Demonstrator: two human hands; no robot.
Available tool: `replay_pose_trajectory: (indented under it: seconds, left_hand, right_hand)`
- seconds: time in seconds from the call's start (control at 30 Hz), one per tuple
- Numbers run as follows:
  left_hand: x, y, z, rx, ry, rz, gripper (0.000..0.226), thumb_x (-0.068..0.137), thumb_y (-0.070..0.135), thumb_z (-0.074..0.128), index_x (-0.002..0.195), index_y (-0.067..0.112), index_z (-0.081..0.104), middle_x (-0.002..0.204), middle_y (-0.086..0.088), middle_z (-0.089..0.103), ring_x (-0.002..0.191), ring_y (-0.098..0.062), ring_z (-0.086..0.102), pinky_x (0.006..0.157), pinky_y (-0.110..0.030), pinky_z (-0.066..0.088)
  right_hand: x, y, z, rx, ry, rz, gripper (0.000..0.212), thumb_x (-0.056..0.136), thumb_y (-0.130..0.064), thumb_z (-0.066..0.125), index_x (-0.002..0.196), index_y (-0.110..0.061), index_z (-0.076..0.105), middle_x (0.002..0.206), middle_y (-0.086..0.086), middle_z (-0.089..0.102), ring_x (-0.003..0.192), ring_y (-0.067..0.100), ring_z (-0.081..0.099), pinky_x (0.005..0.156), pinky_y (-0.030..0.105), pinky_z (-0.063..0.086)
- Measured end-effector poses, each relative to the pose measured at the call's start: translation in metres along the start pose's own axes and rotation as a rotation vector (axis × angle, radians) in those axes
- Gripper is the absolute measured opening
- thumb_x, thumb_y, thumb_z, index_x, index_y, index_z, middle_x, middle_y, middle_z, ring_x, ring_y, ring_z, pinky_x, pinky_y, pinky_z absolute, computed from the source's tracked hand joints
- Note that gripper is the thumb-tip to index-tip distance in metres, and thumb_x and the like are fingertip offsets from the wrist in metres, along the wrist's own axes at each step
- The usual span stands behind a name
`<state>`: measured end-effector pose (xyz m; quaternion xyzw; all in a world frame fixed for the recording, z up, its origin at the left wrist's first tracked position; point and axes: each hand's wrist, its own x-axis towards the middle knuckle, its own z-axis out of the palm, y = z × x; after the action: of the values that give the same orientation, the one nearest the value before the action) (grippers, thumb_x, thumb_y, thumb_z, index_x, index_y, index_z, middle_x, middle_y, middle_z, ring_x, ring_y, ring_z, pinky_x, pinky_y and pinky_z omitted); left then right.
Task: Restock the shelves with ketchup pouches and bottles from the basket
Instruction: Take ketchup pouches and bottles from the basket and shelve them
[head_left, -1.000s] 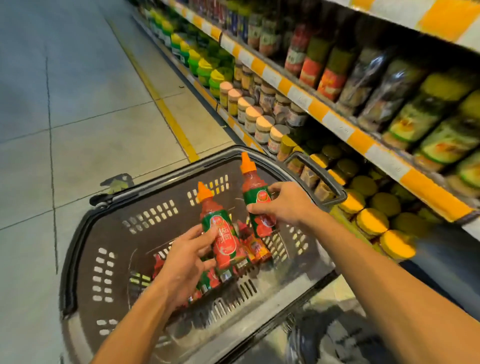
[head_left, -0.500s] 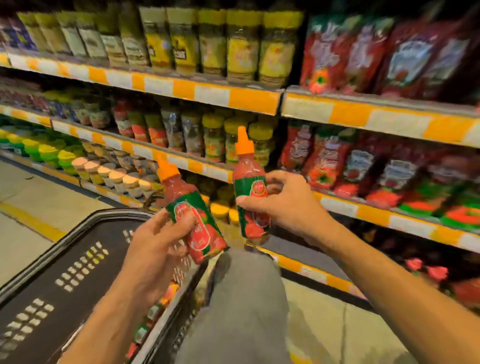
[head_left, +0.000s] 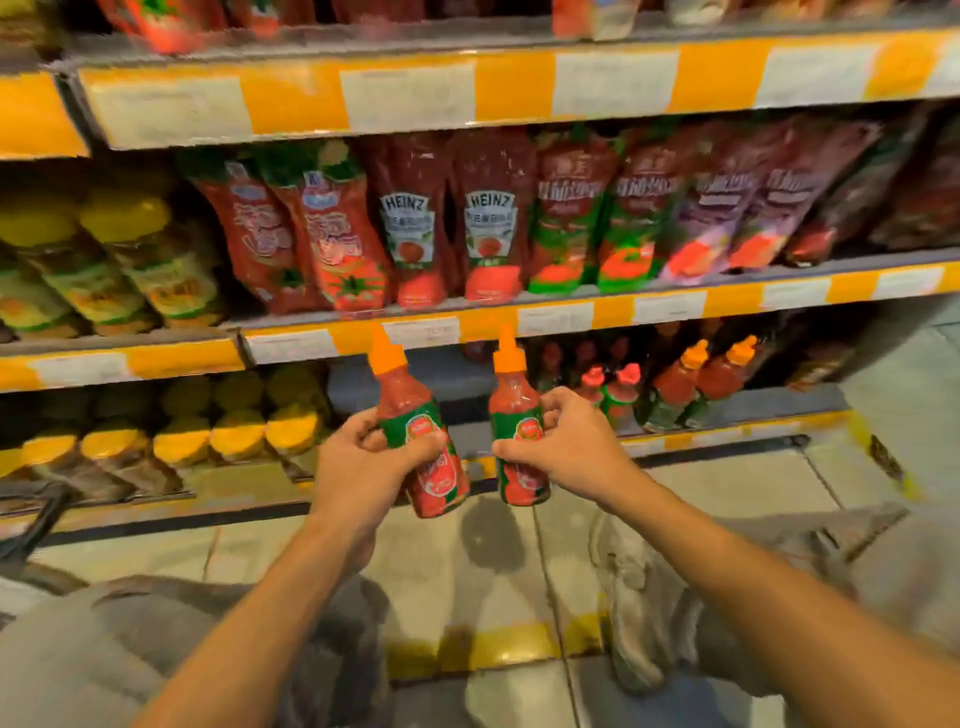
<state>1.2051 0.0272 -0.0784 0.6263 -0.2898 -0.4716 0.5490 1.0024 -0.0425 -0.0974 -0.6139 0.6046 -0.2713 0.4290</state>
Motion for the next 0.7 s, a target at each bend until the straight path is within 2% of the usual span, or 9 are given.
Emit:
replay_pose_trajectory:
  seconds: [0.03, 0.1, 0.17, 0.27, 0.4, 0.47, 0.53, 0.6, 0.7]
  left_hand:
    - [0.01, -0.016, 0.01, 0.039, -0.008, -0.025, 0.046, 0.07, 0.006, 0.087, 0.108, 0.016, 0.065, 0.088, 0.001, 0.078, 0.079, -0.013, 0.075, 0.063, -0.03, 0.06]
    - [0.029, -0.044, 0.025, 0.123, -0.024, -0.063, 0.049, 0.069, 0.006, 0.089, 0.11, 0.013, 0.064, 0.093, -0.004, 0.078, 0.085, -0.019, 0.074, 0.076, -0.041, 0.061]
    - [0.052, -0.066, 0.036, 0.186, -0.032, -0.076, 0.053, 0.067, 0.007, 0.091, 0.111, 0.013, 0.061, 0.099, -0.006, 0.076, 0.088, -0.02, 0.074, 0.081, -0.045, 0.06]
    - [0.089, -0.09, 0.048, 0.256, -0.049, -0.052, 0.054, 0.066, 0.011, 0.092, 0.108, 0.019, 0.059, 0.099, -0.001, 0.074, 0.084, -0.009, 0.072, 0.08, -0.037, 0.06]
    - [0.144, -0.113, 0.055, 0.342, -0.099, 0.003, 0.057, 0.065, 0.016, 0.093, 0.111, 0.021, 0.059, 0.101, 0.001, 0.073, 0.086, -0.008, 0.072, 0.081, -0.033, 0.061]
    - [0.168, -0.124, 0.059, 0.361, -0.104, 0.024, 0.059, 0.065, 0.016, 0.093, 0.114, 0.017, 0.06, 0.103, 0.001, 0.073, 0.09, -0.01, 0.072, 0.085, -0.036, 0.061]
    - [0.19, -0.133, 0.062, 0.379, -0.092, 0.02, 0.061, 0.064, 0.019, 0.094, 0.115, 0.015, 0.062, 0.105, -0.001, 0.074, 0.095, -0.015, 0.072, 0.089, -0.041, 0.06]
    - [0.207, -0.142, 0.066, 0.411, -0.096, 0.028, 0.062, 0.063, 0.022, 0.095, 0.116, 0.014, 0.065, 0.104, -0.004, 0.074, 0.095, -0.019, 0.072, 0.089, -0.045, 0.059]
    - [0.224, -0.153, 0.075, 0.436, -0.056, 0.061, 0.059, 0.062, 0.025, 0.095, 0.114, 0.019, 0.066, 0.104, -0.001, 0.074, 0.094, -0.016, 0.071, 0.089, -0.04, 0.059]
  right_hand:
    - [0.005, 0.014, -0.001, -0.007, 0.027, 0.021, 0.052, 0.057, -0.04, 0.094, 0.083, -0.028, 0.05, 0.068, -0.015, 0.057, 0.056, -0.008, 0.055, 0.051, 0.014, 0.041]
    - [0.015, 0.043, 0.001, -0.002, 0.064, 0.058, 0.053, 0.059, -0.037, 0.095, 0.088, -0.026, 0.051, 0.073, -0.015, 0.058, 0.062, -0.004, 0.058, 0.053, 0.015, 0.04]
    - [0.029, 0.069, 0.005, 0.027, 0.08, 0.095, 0.053, 0.062, -0.034, 0.095, 0.093, -0.026, 0.052, 0.085, -0.008, 0.066, 0.078, 0.01, 0.067, 0.066, 0.027, 0.052]
    - [0.05, 0.097, 0.012, 0.029, 0.095, 0.13, 0.055, 0.06, -0.033, 0.096, 0.093, -0.027, 0.051, 0.089, -0.004, 0.065, 0.086, 0.018, 0.069, 0.081, 0.046, 0.057]
    - [0.08, 0.121, 0.023, 0.02, 0.126, 0.128, 0.058, 0.06, -0.037, 0.094, 0.1, -0.019, 0.056, 0.094, 0.001, 0.067, 0.089, 0.023, 0.069, 0.083, 0.051, 0.056]
    - [0.094, 0.13, 0.029, 0.039, 0.157, 0.089, 0.056, 0.063, -0.033, 0.093, 0.1, -0.015, 0.056, 0.089, 0.0, 0.064, 0.086, 0.026, 0.067, 0.08, 0.05, 0.055]
    - [0.107, 0.135, 0.037, 0.064, 0.168, 0.05, 0.052, 0.066, -0.03, 0.094, 0.101, -0.018, 0.057, 0.09, -0.006, 0.067, 0.084, 0.017, 0.069, 0.078, 0.043, 0.058]
    - [0.12, 0.14, 0.044, 0.089, 0.158, 0.021, 0.053, 0.068, -0.027, 0.093, 0.105, -0.022, 0.057, 0.095, -0.003, 0.071, 0.086, 0.013, 0.071, 0.077, 0.037, 0.06]
    - [0.138, 0.146, 0.056, 0.096, 0.148, -0.001, 0.056, 0.069, -0.027, 0.093, 0.11, -0.021, 0.056, 0.099, -0.006, 0.07, 0.09, 0.008, 0.069, 0.079, 0.029, 0.06]
